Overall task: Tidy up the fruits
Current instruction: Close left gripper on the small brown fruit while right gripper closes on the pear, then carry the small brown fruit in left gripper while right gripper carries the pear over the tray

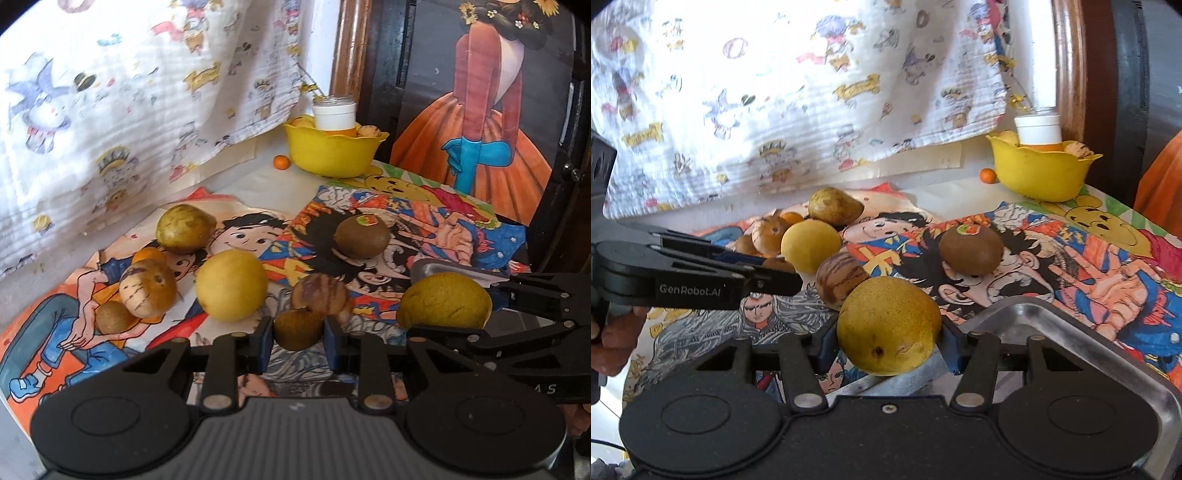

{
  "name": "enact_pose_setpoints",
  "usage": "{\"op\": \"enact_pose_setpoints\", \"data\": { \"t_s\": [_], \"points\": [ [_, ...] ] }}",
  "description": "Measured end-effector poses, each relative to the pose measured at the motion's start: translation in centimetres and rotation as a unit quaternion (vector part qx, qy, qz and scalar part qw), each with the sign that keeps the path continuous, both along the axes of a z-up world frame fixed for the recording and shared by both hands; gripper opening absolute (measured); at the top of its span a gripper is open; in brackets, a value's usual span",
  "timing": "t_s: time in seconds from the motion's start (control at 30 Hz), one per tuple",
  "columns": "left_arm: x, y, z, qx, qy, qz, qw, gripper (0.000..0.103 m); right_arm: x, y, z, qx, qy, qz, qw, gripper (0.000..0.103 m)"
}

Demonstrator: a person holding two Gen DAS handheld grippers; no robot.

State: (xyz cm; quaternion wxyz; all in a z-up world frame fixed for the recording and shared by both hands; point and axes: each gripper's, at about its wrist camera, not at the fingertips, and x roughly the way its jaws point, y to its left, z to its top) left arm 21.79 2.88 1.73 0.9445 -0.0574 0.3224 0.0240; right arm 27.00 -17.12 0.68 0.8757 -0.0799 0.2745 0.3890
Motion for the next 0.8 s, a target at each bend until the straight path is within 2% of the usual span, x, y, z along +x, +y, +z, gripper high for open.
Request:
{"op": "enact_pose_setpoints", "data": {
  "t_s": [0.33,0.57,0.8],
  "points": [
    [1.4,-4.2,1.4,-0.007,-0.022,-0.032,0.9992,0.031,0.5,-6.6,1.6,0.007,-0.028,-0.061,0.998,0.056],
    [4.3,-7.8,1.2,-0.02,-0.025,-0.076,0.9966,0.031,1.6,-10.6,0.1,-0.006,-0.051,-0.107,0.993,0.056],
    [7.4,-10.4,-0.4,-0.031,-0.012,-0.1,0.9945,0.031,2.1,-12.0,-1.8,-0.025,-0.077,-0.125,0.989,0.056]
  ]
}}
